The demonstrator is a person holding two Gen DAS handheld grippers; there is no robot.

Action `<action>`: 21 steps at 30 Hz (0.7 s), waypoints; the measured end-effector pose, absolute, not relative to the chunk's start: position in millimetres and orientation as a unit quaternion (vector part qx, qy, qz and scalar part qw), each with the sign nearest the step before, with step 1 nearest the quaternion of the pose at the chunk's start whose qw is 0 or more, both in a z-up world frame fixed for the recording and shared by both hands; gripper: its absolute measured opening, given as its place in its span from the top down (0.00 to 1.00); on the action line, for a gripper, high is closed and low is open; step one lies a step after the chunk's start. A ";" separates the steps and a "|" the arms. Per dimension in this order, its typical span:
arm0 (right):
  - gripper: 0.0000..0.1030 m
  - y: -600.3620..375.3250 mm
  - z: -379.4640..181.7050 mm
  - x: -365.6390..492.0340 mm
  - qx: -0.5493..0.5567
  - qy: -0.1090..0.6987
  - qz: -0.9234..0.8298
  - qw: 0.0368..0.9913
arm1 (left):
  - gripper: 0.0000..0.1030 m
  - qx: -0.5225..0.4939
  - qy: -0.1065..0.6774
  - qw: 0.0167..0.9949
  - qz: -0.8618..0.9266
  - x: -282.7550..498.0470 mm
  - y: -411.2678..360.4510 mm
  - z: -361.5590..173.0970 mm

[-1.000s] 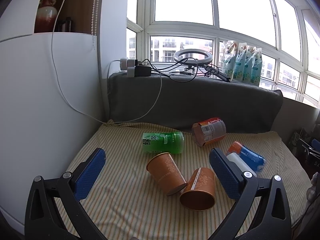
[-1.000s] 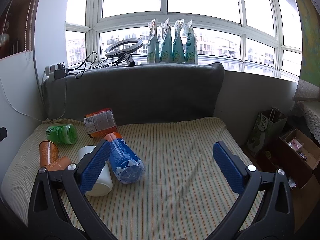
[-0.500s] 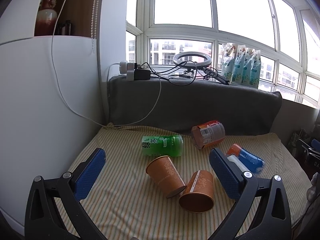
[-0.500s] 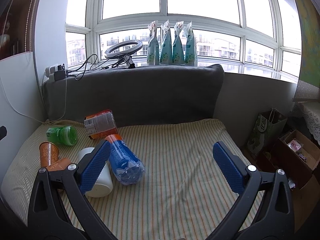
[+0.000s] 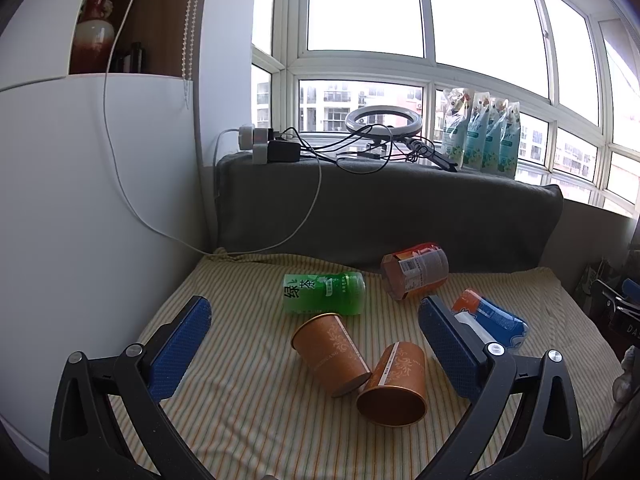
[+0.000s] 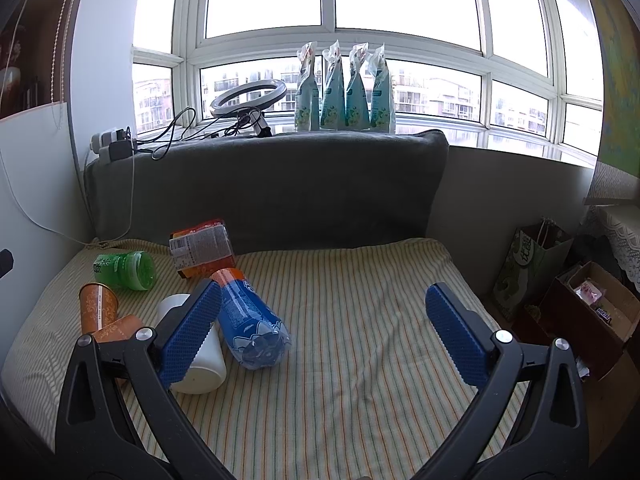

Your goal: Flip cup upright

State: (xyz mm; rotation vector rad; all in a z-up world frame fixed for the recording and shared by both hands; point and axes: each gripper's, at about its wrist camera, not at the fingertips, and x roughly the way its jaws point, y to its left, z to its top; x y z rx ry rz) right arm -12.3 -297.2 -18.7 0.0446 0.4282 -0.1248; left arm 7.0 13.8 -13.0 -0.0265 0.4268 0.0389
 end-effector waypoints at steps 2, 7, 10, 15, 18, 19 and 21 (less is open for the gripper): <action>0.00 -297.0 -18.8 -12.2 0.022 0.212 -0.062 0.975 | 0.00 -0.013 0.212 0.977 0.019 7.0 13.4 -12.6; 0.00 -296.9 -18.9 -11.8 0.022 0.212 -0.062 0.975 | 0.00 -0.013 0.212 0.977 0.019 7.0 13.0 -12.7; 0.00 -296.9 -18.6 -11.8 0.022 0.213 -0.062 0.975 | 0.00 -0.013 0.212 0.977 0.019 6.8 12.9 -12.4; 0.00 -296.9 -19.2 -11.6 0.022 0.212 -0.062 0.975 | 0.00 -0.012 0.215 0.976 0.018 8.7 12.8 -13.1; 0.00 -296.9 -19.6 -11.5 0.021 0.213 -0.062 0.975 | 0.00 -0.013 0.215 0.976 0.017 9.4 12.5 -13.5; 0.00 -296.7 -19.3 -11.4 0.021 0.213 -0.062 0.975 | 0.00 -0.013 0.215 0.976 0.017 9.3 12.3 -13.6; 0.00 -296.7 -19.4 -11.2 0.021 0.214 -0.062 0.975 | 0.00 -0.013 0.217 0.976 0.016 10.6 12.7 -14.6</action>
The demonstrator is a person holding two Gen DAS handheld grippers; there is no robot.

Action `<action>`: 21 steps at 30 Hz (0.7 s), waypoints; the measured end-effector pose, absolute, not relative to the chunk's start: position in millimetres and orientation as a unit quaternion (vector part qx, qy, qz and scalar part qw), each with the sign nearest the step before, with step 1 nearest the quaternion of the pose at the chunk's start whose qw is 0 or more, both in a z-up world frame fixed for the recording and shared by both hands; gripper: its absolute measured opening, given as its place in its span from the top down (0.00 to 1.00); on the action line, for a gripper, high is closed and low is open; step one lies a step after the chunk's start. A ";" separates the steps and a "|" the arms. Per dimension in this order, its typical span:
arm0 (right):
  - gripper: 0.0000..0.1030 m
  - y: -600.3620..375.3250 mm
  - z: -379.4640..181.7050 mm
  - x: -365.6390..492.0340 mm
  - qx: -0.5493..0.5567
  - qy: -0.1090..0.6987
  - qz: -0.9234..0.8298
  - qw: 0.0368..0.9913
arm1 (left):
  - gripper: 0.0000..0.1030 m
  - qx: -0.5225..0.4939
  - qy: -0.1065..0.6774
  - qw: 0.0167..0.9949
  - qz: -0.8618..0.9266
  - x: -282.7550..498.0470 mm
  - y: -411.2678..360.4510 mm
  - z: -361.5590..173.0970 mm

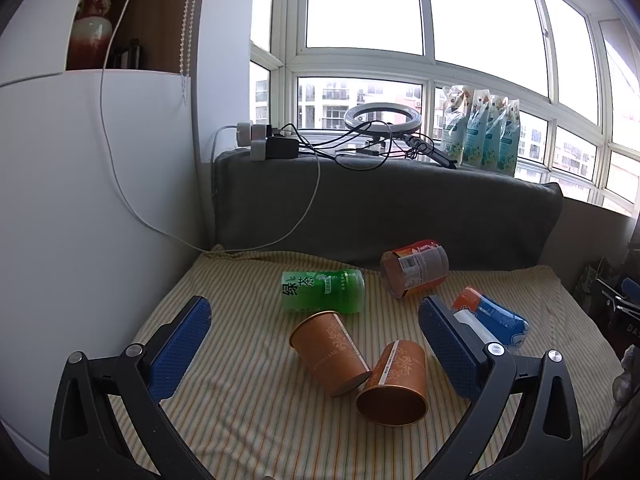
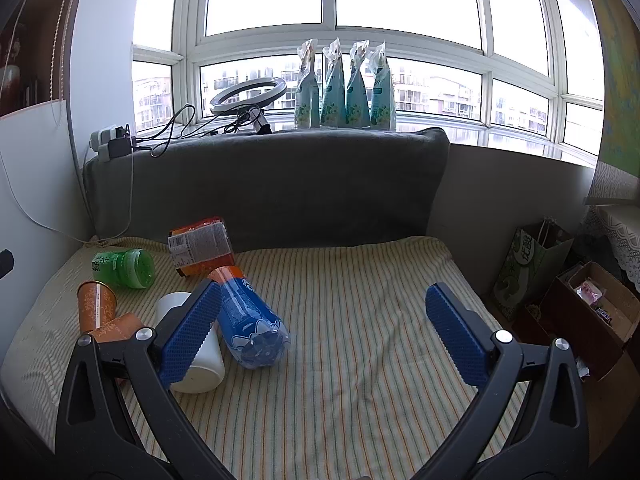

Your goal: Flip cup upright

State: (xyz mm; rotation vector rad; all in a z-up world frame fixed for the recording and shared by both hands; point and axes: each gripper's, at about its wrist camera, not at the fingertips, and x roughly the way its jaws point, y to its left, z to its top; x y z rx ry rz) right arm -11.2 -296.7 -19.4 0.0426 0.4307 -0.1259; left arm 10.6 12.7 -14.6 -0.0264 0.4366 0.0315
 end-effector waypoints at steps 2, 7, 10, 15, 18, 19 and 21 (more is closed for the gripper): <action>0.00 -296.8 -20.7 -11.6 0.021 0.215 -0.062 0.975 | 0.00 -0.012 0.219 0.976 0.016 12.0 12.5 -16.2; 0.00 -297.4 -24.3 -8.5 0.019 0.219 -0.060 0.974 | 0.00 -0.009 0.232 0.973 0.014 17.9 13.5 -23.6; 0.00 -298.1 -27.0 -3.7 0.016 0.226 -0.056 0.972 | 0.00 -0.010 0.242 0.970 0.011 19.9 15.6 -30.4; 0.00 -299.9 -32.2 4.3 0.010 0.239 -0.046 0.970 | 0.00 -0.028 0.249 0.968 -0.014 20.5 23.2 -44.4; 0.00 -302.2 -35.2 11.0 0.009 0.250 -0.038 0.968 | 0.01 -0.034 0.262 0.964 -0.013 21.0 28.0 -50.1; 0.00 -303.8 -36.3 13.2 0.011 0.255 -0.032 0.966 | 0.02 -0.030 0.263 0.964 -0.010 20.4 28.9 -51.1; 0.00 -306.0 -38.6 18.7 0.012 0.265 -0.022 0.964 | 0.02 -0.022 0.268 0.963 -0.006 21.1 30.1 -52.4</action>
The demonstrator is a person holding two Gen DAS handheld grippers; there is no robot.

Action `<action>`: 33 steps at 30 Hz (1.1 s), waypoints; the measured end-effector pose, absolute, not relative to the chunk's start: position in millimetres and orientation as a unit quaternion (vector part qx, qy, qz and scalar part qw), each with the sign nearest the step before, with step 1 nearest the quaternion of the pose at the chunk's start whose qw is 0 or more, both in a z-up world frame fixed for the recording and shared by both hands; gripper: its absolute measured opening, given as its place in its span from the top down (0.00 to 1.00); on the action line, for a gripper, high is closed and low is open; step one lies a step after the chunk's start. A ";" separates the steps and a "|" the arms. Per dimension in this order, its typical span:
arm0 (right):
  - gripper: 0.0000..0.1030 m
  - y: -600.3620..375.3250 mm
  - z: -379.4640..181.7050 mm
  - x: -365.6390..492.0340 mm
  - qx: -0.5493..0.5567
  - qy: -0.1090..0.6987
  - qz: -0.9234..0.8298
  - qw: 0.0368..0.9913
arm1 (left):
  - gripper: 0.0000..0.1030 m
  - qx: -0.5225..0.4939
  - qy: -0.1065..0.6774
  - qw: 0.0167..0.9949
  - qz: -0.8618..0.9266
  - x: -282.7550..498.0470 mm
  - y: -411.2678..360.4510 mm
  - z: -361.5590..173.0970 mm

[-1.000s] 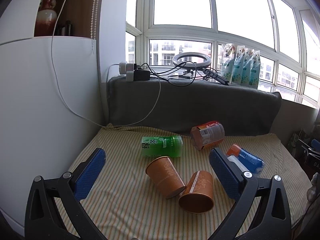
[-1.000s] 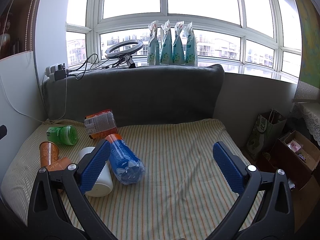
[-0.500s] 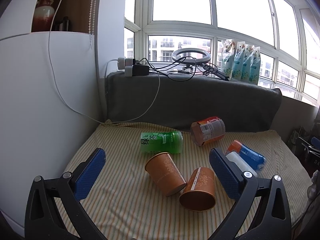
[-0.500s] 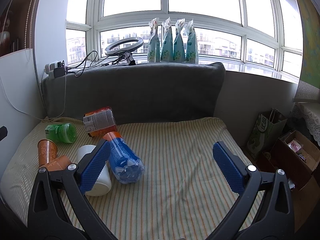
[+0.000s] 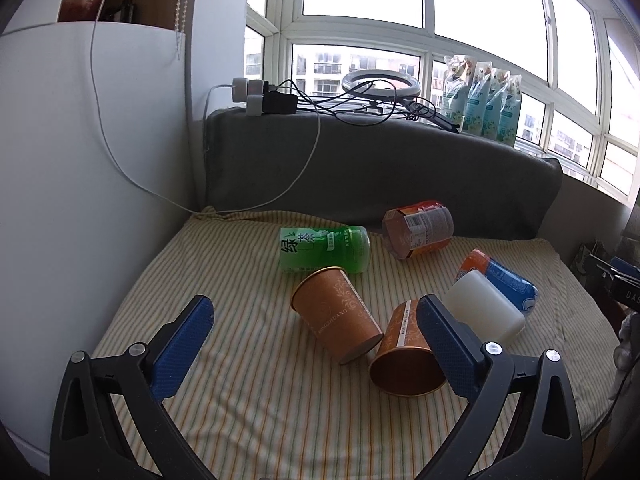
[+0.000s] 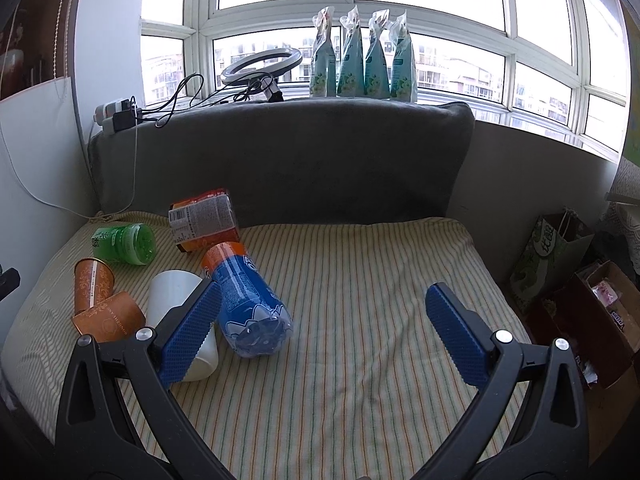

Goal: Flip cup upright
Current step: 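Move the left gripper down toward the green tea bottle lying sideways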

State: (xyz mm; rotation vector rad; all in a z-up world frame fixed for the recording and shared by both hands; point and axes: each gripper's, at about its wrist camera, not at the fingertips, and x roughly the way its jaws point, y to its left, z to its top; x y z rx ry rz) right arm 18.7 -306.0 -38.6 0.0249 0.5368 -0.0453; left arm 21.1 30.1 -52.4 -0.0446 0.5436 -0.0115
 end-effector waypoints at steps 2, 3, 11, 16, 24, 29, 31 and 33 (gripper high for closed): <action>0.00 -306.9 -40.6 25.2 0.010 0.277 -0.010 0.961 | 0.02 -0.018 0.276 0.961 -0.005 22.0 31.7 -54.4; 0.00 -306.9 -41.7 28.5 0.008 0.282 -0.003 0.959 | 0.02 -0.016 0.280 0.960 -0.003 22.7 32.9 -55.5; 0.00 -304.9 -48.3 50.8 -0.008 0.316 0.032 0.948 | 0.02 0.005 0.298 0.954 0.007 39.4 48.5 -61.7; 0.00 -300.5 -50.3 59.0 -0.018 0.329 0.047 0.943 | 0.04 0.021 0.301 0.953 -0.002 53.3 55.8 -57.9; 0.00 -283.1 -40.6 78.2 -0.056 0.330 0.071 0.940 | 0.19 0.030 0.319 0.947 -0.024 82.1 63.5 -54.8; 0.00 -273.3 -39.0 87.8 -0.061 0.334 0.088 0.937 | 0.25 0.095 0.338 0.933 -0.081 116.1 49.5 -47.7; 0.00 -271.0 -40.8 89.5 -0.064 0.337 0.093 0.935 | 0.26 0.120 0.347 0.925 -0.101 130.2 41.6 -46.6; 0.00 -270.1 -43.6 91.7 -0.064 0.342 0.096 0.933 | 0.26 0.137 0.363 0.912 -0.132 144.2 33.0 -47.1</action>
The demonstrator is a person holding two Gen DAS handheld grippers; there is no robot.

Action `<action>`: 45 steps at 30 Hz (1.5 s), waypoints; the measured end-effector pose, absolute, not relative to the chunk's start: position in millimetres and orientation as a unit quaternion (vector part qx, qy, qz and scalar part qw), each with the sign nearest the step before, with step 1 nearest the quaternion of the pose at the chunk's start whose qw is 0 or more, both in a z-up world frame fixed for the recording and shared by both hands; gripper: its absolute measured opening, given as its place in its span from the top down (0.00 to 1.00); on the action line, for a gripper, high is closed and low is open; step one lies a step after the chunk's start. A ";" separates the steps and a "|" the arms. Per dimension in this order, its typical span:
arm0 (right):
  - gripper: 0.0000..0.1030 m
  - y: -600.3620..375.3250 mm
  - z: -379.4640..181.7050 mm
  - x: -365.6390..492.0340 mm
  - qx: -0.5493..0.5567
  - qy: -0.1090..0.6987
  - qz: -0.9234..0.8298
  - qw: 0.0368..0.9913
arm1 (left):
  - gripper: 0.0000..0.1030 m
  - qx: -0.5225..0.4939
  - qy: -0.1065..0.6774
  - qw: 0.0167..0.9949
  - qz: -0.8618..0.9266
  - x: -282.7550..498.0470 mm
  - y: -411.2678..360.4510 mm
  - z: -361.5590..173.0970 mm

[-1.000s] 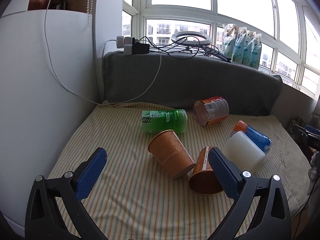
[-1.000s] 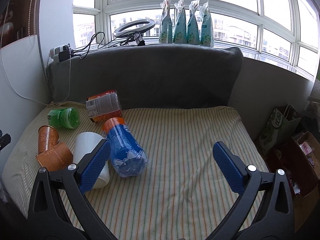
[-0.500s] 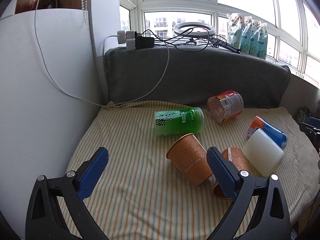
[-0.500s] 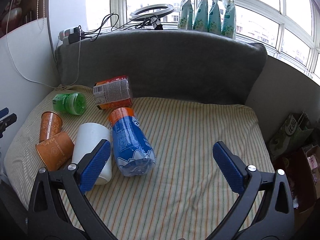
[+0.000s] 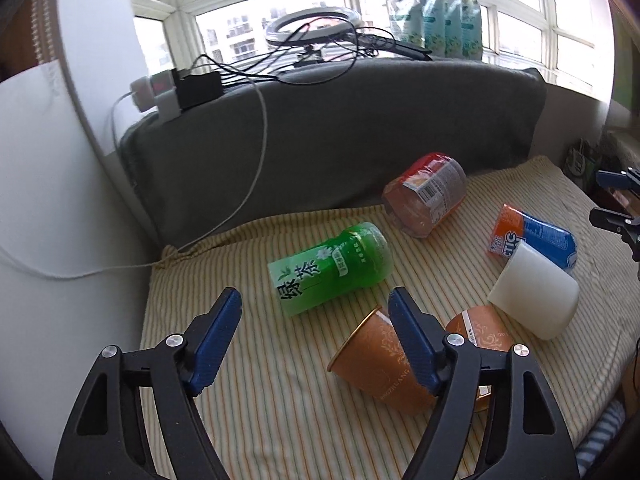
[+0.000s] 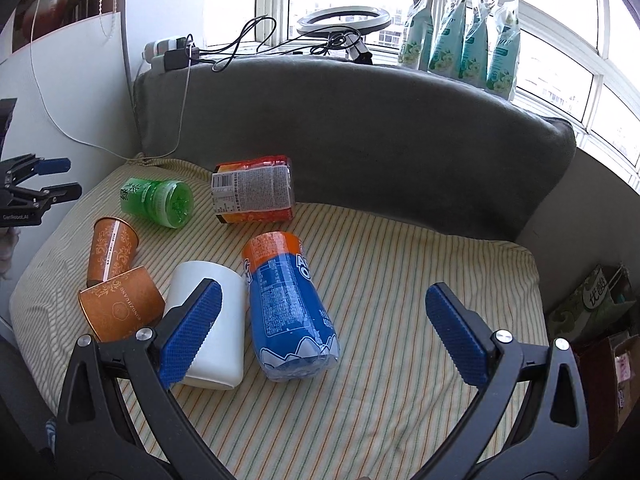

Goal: Flip cup upright
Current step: 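Move the left gripper down toward the green tea bottle lying sideways, then close the left gripper around the green bottle's body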

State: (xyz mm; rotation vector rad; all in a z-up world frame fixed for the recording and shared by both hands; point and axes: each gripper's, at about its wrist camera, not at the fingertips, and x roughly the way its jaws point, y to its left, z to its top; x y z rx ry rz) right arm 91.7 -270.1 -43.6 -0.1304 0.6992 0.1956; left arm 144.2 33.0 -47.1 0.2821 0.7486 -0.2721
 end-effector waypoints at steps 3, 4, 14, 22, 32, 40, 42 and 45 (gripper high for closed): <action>0.00 -271.9 -47.7 96.0 -0.056 0.352 0.099 0.929 | 0.26 0.156 0.397 0.888 -0.172 167.5 23.4 -52.8; 0.00 -272.7 -49.0 98.0 -0.053 0.356 0.099 0.928 | 0.26 0.166 0.407 0.881 -0.175 175.2 19.8 -55.8; 0.00 -291.2 -52.5 107.0 -0.028 0.374 0.081 0.923 | 0.26 0.289 0.465 0.809 -0.215 223.4 -20.3 -74.9; 0.00 -301.8 -54.0 109.8 -0.015 0.377 0.064 0.924 | 0.26 0.341 0.507 0.757 -0.231 251.9 -34.0 -100.6; 0.00 -307.8 -57.8 114.4 -0.004 0.381 0.056 0.923 | 0.24 0.355 0.524 0.736 -0.239 275.2 -37.8 -130.9; 0.00 -311.0 -58.0 114.1 0.002 0.380 0.054 0.923 | 0.27 0.341 0.524 0.745 -0.230 286.3 -38.7 -136.1; 0.00 -312.2 -59.0 114.2 0.006 0.381 0.053 0.923 | 0.29 0.341 0.520 0.750 -0.224 285.1 -38.4 -134.9; 0.00 -314.4 -60.7 115.2 0.012 0.383 0.053 0.922 | 0.34 0.333 0.515 0.760 -0.216 282.1 -36.0 -130.8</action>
